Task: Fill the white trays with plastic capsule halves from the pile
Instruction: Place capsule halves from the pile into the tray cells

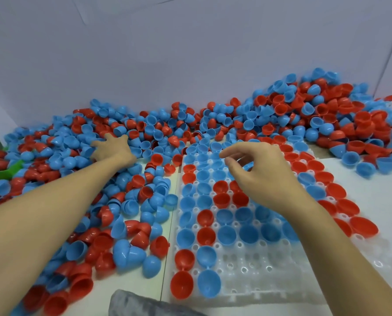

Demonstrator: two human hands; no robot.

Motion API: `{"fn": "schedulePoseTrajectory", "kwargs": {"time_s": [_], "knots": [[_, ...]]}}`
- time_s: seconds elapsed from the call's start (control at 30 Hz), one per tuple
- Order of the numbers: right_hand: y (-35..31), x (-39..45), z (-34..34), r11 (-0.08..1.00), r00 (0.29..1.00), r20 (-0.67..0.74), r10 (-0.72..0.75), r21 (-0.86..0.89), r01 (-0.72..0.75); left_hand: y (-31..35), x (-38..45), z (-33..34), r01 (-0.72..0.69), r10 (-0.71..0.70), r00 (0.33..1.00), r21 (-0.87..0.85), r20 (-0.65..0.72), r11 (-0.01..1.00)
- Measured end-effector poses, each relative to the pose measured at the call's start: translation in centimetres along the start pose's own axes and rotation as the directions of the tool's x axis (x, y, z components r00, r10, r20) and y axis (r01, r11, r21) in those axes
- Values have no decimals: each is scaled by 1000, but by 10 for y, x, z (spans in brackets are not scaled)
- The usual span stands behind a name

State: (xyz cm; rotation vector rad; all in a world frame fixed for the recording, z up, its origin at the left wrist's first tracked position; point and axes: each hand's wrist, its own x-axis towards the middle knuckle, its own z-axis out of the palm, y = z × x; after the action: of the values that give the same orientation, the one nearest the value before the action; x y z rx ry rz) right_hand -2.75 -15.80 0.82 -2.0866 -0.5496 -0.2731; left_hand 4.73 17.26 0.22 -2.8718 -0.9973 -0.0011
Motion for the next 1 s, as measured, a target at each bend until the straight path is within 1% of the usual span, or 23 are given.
{"fn": "schedulePoseTrajectory", "kwargs": {"time_s": [0.03, 0.1, 0.17, 0.23, 0.27, 0.3, 0.33, 0.37, 0.43, 0.5, 0.6, 0.67, 0.7, 0.77, 0.8, 1.0], "knots": [[0, 0, 0, 1000, 1000, 3, 2, 2, -2, -4, 2, -2, -24, 24, 998, 3, -62, 1000], [0, 0, 1, 1000, 1000, 7, 6, 3, -6, -14, 9, -7, -82, 67, 983, -81, -172, 993], [1, 0, 1, 1000, 1000, 6, 4, 6, -4, -22, 17, -13, -112, 63, 976, -231, -210, 967], [1, 0, 1, 1000, 1000, 4, 3, 9, -3, -28, 23, -18, -92, 0, 978, -424, -211, 901], [1, 0, 1, 1000, 1000, 6, 3, 10, -3, -28, 24, -20, -69, -51, 978, -542, -203, 838], [0, 0, 1, 1000, 1000, 7, 4, 11, -4, -28, 24, -23, -44, -109, 976, -664, -187, 747], [0, 0, 2, 1000, 1000, 7, 6, 13, -6, -26, 23, -26, -26, -158, 974, -773, -162, 634], [0, 0, 2, 1000, 1000, 7, 5, 17, -5, -25, 21, -28, -15, -188, 973, -857, -131, 515], [-1, -1, 2, 1000, 1000, 4, 4, 29, -4, -20, 15, -33, -5, -203, 977, -952, -70, 307], [-3, -2, 2, 999, 1000, 5, 3, 37, -3, -15, 8, -37, -3, -217, 975, -989, -36, 148], [-4, -3, 2, 999, 1000, 13, 9, 47, -9, -9, -4, -41, 2, -272, 962, -997, 25, -83], [-5, -4, 2, 999, 1000, 16, 9, 51, -10, -6, -11, -42, 27, -317, 943, -970, 105, -241], [-5, -4, 2, 999, 1000, 20, 8, 50, -9, -5, -14, -43, 43, -337, 930, -952, 149, -302], [-6, -4, 3, 999, 999, 31, 11, 47, -13, -5, -19, -43, 68, -358, 909, -921, 216, -383], [-6, -4, 3, 999, 999, 34, 14, 45, -15, -6, -20, -44, 71, -358, 905, -911, 229, -406], [-8, -4, 4, 999, 998, 53, 20, 39, -22, -7, -26, -58, 52, -349, 905, -879, 243, -475]]}}
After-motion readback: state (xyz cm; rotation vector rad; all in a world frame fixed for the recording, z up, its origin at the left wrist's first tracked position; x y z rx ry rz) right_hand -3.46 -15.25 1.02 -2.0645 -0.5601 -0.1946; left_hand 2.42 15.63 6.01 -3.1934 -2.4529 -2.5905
